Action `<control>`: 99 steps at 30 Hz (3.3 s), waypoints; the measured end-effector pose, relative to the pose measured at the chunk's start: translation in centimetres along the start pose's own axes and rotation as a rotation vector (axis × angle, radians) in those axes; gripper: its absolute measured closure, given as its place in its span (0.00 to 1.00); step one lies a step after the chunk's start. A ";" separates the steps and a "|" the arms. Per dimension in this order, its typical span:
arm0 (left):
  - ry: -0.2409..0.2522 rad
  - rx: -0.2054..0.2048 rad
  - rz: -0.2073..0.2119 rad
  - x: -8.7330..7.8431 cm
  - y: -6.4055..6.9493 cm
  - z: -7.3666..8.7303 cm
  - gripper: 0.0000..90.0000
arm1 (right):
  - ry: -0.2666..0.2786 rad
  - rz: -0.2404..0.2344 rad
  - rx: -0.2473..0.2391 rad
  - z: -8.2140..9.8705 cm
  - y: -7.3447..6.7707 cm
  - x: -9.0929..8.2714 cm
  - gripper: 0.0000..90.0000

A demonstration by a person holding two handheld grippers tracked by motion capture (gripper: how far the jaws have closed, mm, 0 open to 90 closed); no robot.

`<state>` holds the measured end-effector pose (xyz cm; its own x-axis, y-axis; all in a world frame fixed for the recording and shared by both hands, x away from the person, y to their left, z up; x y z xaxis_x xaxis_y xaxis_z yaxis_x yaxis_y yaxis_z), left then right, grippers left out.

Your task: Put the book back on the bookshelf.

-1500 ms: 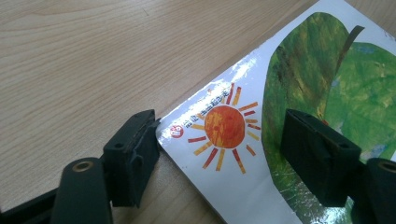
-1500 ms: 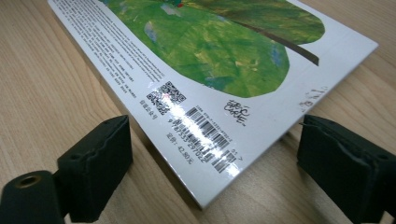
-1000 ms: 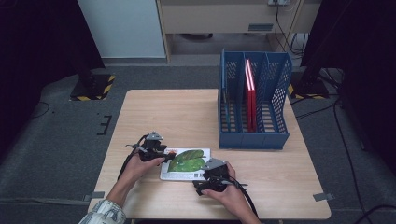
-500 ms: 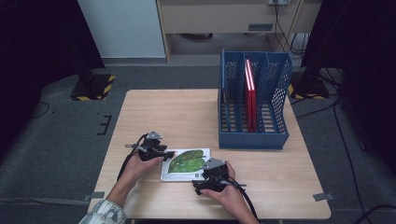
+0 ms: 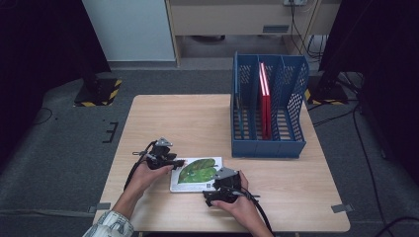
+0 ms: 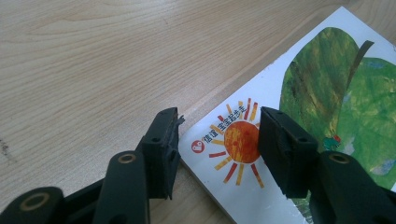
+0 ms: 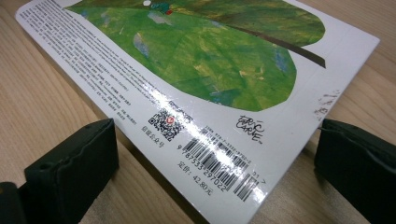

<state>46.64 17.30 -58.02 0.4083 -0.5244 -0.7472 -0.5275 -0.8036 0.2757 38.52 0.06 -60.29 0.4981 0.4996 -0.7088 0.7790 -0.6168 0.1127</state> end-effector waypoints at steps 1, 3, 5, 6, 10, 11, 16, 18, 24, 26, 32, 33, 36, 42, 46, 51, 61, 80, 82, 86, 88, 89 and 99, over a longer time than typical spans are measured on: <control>0.000 -0.001 0.001 0.0 0.0 0.0 0.53 | 0.001 0.000 0.000 0.0 0.0 0.0 0.00; 0.003 -0.004 0.001 -0.1 0.1 0.0 0.53 | 0.002 -0.001 0.002 0.0 0.0 0.0 0.00; 0.001 -0.001 -0.002 -0.2 0.0 0.0 0.53 | 0.003 -0.001 0.009 0.0 0.0 0.0 0.00; 0.000 -0.002 -0.002 -0.2 0.1 0.0 0.53 | 0.000 -0.007 0.009 0.0 0.0 0.0 0.00; -0.004 -0.006 0.000 -0.1 0.1 0.1 0.53 | 0.003 -0.002 0.013 -0.2 0.0 -0.1 0.00; -0.009 -0.002 0.000 -0.2 0.1 0.2 0.53 | 0.001 -0.002 0.006 -0.1 -0.1 -0.1 0.00; -0.010 -0.005 0.007 -0.1 0.2 0.2 0.53 | 0.010 0.001 -0.030 -0.3 -0.1 -0.3 0.01; -0.010 -0.005 0.008 0.0 0.1 0.2 0.54 | 0.012 -0.007 -0.036 -0.2 -0.1 -0.4 0.01; -0.015 -0.004 0.013 0.0 0.2 0.2 0.54 | 0.001 -0.035 -0.031 0.4 0.1 -0.5 0.01; -0.011 -0.011 0.013 0.1 0.3 0.1 0.54 | -0.002 -0.020 -0.021 0.4 0.0 -0.4 0.00; -0.012 -0.012 0.009 -0.1 0.5 -0.2 0.54 | -0.007 -0.008 -0.011 0.4 -0.1 -0.4 0.00; -0.016 -0.001 0.009 -0.1 0.5 -0.2 0.54 | -0.008 -0.006 -0.010 0.4 -0.1 -0.4 0.00; -0.008 -0.005 0.009 -0.3 0.7 -0.5 0.54 | -0.018 -0.010 -0.012 0.4 -0.2 -0.5 0.00; -0.005 0.000 0.007 -0.6 0.9 -1.0 0.54 | -0.023 -0.008 -0.010 0.5 -0.2 -0.6 0.00; -0.004 0.006 0.003 -0.9 1.1 -1.3 0.54 | -0.025 -0.009 -0.010 0.5 -0.2 -0.6 0.00; 0.003 0.011 0.003 -1.3 1.5 -1.8 0.54 | -0.029 -0.004 -0.006 0.5 -0.2 -0.6 0.00; 0.022 0.033 0.000 -2.3 2.1 -3.0 0.53 | -0.027 0.022 0.027 0.2 -0.1 -0.3 0.00; 0.040 0.015 0.004 -2.0 1.8 -1.8 0.29 | -0.004 0.034 0.047 0.1 -0.2 -0.2 0.01; 0.047 0.010 0.001 -2.5 1.7 -1.6 0.28 | -0.004 0.034 0.047 0.1 -0.2 -0.2 0.01; 0.053 0.000 0.014 -3.1 1.4 -0.7 0.25 | -0.004 0.035 0.047 0.1 -0.2 -0.2 0.01; 0.049 0.003 0.030 -3.4 1.4 0.2 0.25 | -0.004 0.035 0.047 0.1 -0.2 -0.2 0.01; 0.049 0.003 0.038 -3.5 1.4 0.5 0.25 | -0.003 0.036 0.047 0.1 -0.2 -0.2 0.01; 0.030 0.003 0.135 -4.0 2.3 3.3 0.23 | -0.001 0.038 0.045 0.0 -0.1 -0.1 0.01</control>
<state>41.32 18.44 -56.41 0.3559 -0.6359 -0.6848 -0.5813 -0.7244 0.3706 38.34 0.07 -60.25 0.5269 0.4743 -0.7052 0.7413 -0.6624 0.1083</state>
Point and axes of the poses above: each handheld gripper's, and its own axes: x roughly forward along the jaws, z roughly out of its underside, y roughly to its right, the point moved 9 cm from there along x, roughly forward along the jaws, and after that the axes turned 10 degrees about -x, right-handed, at the moved point
